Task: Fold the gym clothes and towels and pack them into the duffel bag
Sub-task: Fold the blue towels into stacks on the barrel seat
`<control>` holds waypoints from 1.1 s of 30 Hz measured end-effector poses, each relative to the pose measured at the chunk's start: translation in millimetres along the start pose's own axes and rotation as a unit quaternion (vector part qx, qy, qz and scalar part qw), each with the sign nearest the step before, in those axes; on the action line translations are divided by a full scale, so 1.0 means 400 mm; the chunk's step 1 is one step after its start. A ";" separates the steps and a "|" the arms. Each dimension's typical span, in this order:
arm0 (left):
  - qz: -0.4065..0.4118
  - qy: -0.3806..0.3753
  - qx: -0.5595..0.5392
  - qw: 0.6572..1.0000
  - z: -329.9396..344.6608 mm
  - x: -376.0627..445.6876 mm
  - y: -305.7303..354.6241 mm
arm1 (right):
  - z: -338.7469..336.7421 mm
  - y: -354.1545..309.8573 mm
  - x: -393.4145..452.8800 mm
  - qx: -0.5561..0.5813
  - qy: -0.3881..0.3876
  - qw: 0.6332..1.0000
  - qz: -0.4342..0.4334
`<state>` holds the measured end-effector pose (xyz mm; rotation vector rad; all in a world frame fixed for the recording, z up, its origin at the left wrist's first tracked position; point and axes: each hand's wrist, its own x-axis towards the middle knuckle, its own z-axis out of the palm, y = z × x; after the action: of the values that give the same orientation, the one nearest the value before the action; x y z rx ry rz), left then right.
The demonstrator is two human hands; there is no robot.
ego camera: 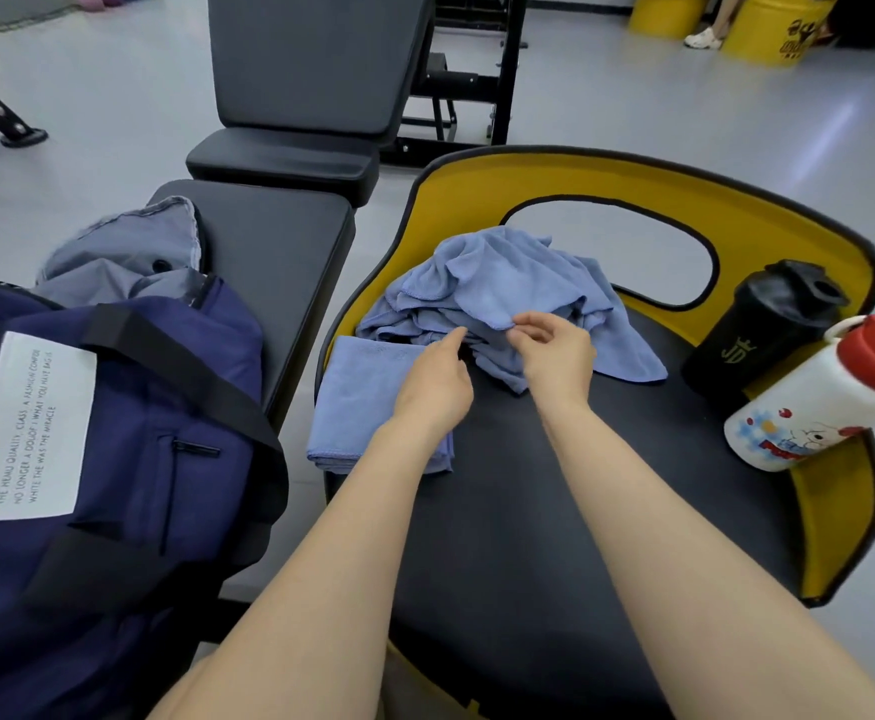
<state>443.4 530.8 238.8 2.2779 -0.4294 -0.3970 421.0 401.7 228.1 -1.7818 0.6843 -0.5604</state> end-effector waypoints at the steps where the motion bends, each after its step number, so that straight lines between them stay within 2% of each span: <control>1: 0.000 0.007 -0.019 1.000 -0.005 -0.001 0.003 | -0.011 -0.011 -0.004 -0.018 0.006 1.000 -0.018; 6: 0.009 0.014 -0.073 0.997 -0.005 -0.015 0.023 | -0.074 -0.048 -0.026 -0.067 -0.010 0.996 -0.053; 9: 0.004 -0.004 -0.201 0.980 0.005 -0.020 0.053 | -0.094 -0.064 -0.053 -0.090 -0.051 0.992 -0.075; 11: -0.006 -0.007 -0.244 0.970 0.010 -0.024 0.068 | -0.105 -0.069 -0.075 -0.090 -0.086 0.989 -0.079; 13: 0.000 0.015 -0.206 0.978 0.014 -0.028 0.074 | -0.121 -0.071 -0.095 -0.076 -0.115 0.988 -0.075; 16: 0.017 0.088 -0.067 0.994 0.012 -0.041 0.077 | -0.161 -0.077 -0.112 -0.068 -0.132 0.985 -0.090; 18: 0.051 0.122 0.075 0.988 0.011 -0.055 0.075 | -0.199 -0.079 -0.118 -0.077 -0.131 0.983 -0.104; 20: 0.093 0.128 0.150 0.976 0.012 -0.068 0.071 | -0.235 -0.071 -0.122 -0.065 -0.133 0.985 -0.091; 23: 0.143 0.089 0.140 0.976 0.018 -0.082 0.076 | -0.276 -0.047 -0.127 -0.064 -0.125 0.988 -0.063; 27: 0.157 0.039 0.141 0.977 0.042 -0.100 0.093 | -0.321 -0.025 -0.134 -0.109 -0.129 0.983 -0.070; 31: 0.210 -0.034 0.197 0.957 0.081 -0.131 0.091 | -0.368 0.000 -0.139 -0.159 -0.114 0.980 -0.046; 33: 0.240 -0.084 0.252 0.934 0.094 -0.142 0.072 | -0.393 0.021 -0.145 -0.165 -0.117 0.979 -0.024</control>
<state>371.8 512.3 244.0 2.5124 -1.2685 -0.2472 272.3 332.7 264.1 -2.1380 0.5958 -0.2712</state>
